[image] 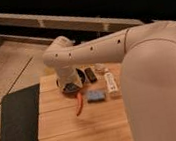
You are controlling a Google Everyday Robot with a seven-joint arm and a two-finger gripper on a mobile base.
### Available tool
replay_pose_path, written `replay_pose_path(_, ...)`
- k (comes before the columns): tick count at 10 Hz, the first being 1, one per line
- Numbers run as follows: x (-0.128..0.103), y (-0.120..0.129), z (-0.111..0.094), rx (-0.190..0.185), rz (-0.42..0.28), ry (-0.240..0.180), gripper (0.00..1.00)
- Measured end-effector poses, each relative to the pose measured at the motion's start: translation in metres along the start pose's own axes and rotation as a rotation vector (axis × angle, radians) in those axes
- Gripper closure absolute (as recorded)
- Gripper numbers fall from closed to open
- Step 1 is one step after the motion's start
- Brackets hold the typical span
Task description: Place the bottle in the ceramic bowl
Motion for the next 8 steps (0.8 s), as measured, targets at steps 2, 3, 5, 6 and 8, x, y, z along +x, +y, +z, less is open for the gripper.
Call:
replay_pose_path(2, -0.045, -0.027, -0.009, -0.005, -0.007, -0.092, 0.35)
replay_pose_path(3, -0.056, -0.038, -0.014, -0.009, -0.002, -0.118, 0.35)
replay_pose_path(5, -0.064, -0.078, -0.025, -0.012, 0.042, -0.160, 0.35)
replay_pose_path(6, -0.064, -0.092, -0.029, -0.012, 0.063, -0.170, 0.35)
replay_pose_path(8, -0.056, -0.131, -0.035, -0.003, 0.117, -0.187, 0.35)
